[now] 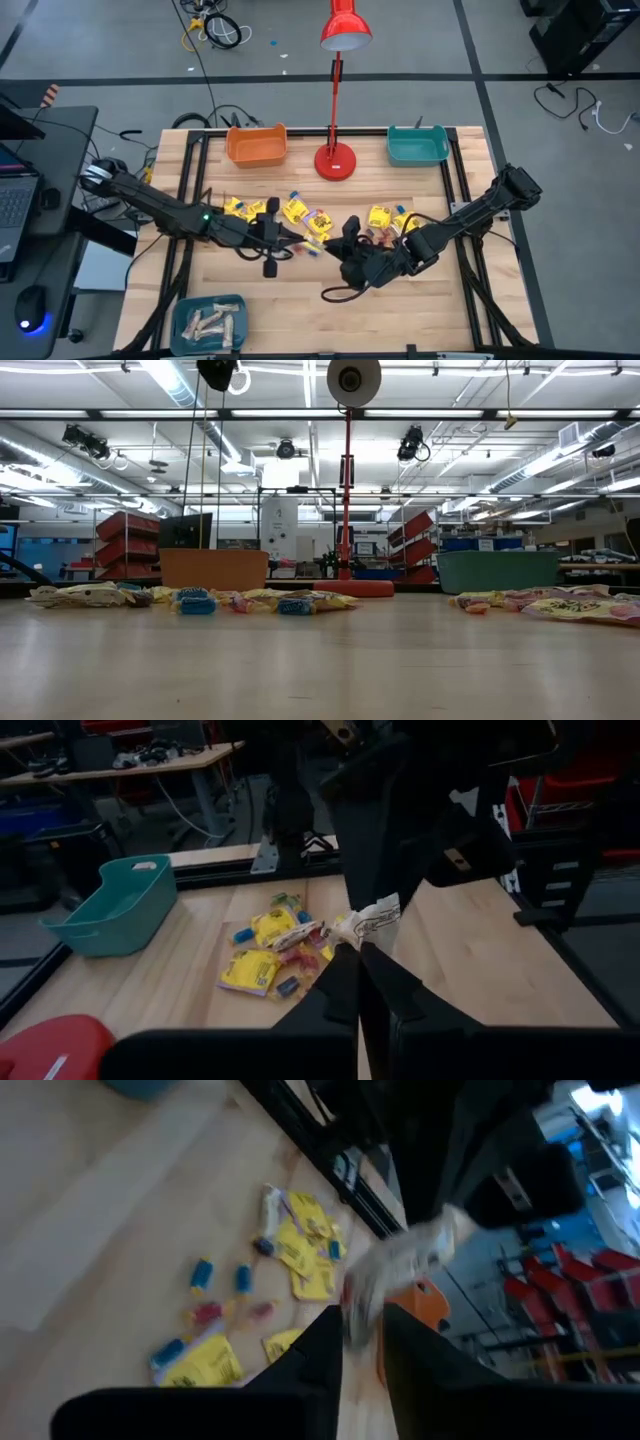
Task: Sort candy
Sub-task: Put the white candy into the blue bin
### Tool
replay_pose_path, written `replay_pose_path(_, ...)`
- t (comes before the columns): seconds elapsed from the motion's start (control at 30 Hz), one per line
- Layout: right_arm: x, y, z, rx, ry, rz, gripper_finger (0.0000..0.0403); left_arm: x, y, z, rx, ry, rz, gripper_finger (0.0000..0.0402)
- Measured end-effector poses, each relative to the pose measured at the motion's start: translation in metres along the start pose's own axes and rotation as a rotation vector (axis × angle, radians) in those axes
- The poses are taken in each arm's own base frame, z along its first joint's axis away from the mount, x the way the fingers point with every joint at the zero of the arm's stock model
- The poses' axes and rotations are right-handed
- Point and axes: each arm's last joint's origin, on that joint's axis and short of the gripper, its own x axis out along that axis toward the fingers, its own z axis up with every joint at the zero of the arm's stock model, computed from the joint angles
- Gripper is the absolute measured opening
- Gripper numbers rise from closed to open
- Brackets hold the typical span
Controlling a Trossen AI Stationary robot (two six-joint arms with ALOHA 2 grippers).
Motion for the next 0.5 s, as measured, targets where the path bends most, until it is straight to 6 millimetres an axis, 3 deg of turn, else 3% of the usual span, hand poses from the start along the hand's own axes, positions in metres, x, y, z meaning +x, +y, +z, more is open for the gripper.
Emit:
replay_pose_path(0.27,-0.007,-0.005,-0.013,0.070,0.116,-0.020,0.0069,-0.039,-0.012,0.004,-0.026,0.066,-0.072,0.0001)
replay_pose_path(0.5,-0.013,-0.024,-0.022,0.173,0.145,-0.038,0.0069,-0.064,-0.033,0.005,-0.132,0.152,-0.165,0.0000)
